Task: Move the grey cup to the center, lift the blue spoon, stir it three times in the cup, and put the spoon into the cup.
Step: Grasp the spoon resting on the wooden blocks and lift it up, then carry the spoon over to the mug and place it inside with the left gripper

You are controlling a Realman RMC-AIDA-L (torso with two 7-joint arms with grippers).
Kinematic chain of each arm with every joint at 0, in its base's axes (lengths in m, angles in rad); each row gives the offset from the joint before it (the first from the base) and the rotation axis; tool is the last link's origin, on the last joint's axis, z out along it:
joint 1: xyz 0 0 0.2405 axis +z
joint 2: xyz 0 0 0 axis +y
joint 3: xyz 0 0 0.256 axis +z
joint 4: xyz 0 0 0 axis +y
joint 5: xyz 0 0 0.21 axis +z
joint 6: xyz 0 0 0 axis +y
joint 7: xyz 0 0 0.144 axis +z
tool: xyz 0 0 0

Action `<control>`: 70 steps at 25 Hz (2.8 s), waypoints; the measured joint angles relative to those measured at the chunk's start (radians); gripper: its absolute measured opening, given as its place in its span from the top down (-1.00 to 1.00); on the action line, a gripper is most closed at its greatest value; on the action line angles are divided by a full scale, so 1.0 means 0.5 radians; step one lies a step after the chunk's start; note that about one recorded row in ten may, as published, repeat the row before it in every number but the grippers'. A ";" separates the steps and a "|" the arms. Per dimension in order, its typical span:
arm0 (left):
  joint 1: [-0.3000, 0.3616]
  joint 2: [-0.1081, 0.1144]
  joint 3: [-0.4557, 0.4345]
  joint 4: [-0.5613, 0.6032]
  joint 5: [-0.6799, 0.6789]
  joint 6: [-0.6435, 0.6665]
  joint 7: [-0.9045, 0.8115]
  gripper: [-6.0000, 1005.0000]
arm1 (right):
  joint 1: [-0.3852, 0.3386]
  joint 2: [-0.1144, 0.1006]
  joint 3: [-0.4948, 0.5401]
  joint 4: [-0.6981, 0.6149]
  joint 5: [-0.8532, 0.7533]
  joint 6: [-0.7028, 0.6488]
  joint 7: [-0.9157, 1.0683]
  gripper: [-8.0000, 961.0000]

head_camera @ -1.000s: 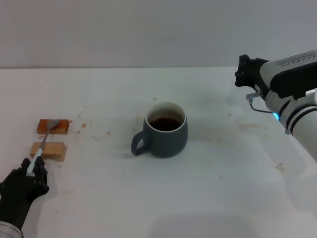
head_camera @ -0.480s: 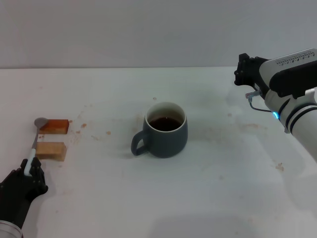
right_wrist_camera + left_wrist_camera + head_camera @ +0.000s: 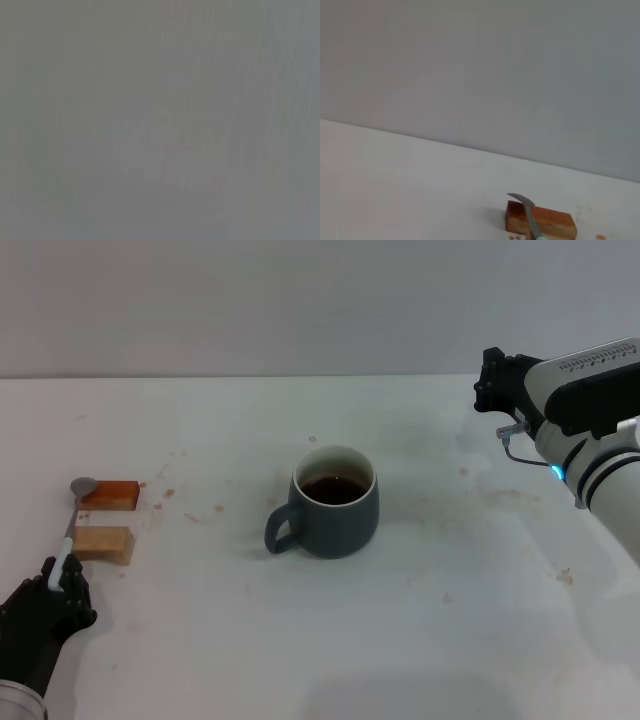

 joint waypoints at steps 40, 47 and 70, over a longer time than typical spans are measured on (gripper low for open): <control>-0.001 0.163 -0.222 -0.253 0.212 0.106 0.007 0.70 | 0.009 0.000 0.000 -0.009 0.008 0.000 0.000 0.97; 0.003 0.173 -0.271 -0.278 0.276 0.107 0.007 0.70 | 0.009 0.000 0.004 -0.007 0.008 -0.002 0.000 0.97; 0.330 0.554 -1.147 -1.142 0.794 -0.843 0.123 0.70 | 0.024 -0.005 0.136 -0.106 -0.001 -0.039 -0.020 0.97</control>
